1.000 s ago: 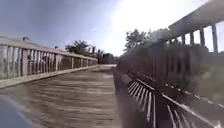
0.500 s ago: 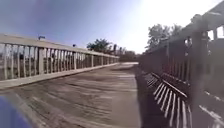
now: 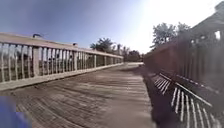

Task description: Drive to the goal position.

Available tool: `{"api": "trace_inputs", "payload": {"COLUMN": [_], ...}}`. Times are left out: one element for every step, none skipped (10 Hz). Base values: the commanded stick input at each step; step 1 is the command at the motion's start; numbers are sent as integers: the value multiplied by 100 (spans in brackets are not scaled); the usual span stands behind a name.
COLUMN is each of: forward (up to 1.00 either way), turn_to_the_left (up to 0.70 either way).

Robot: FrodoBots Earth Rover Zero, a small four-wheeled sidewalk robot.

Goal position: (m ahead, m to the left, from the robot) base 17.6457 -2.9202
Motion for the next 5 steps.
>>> {"api": "trace_inputs", "payload": {"forward": [70, 70, 70, 70, 70], "turn_to_the_left": [0, -3, -30, -35, -35]}}
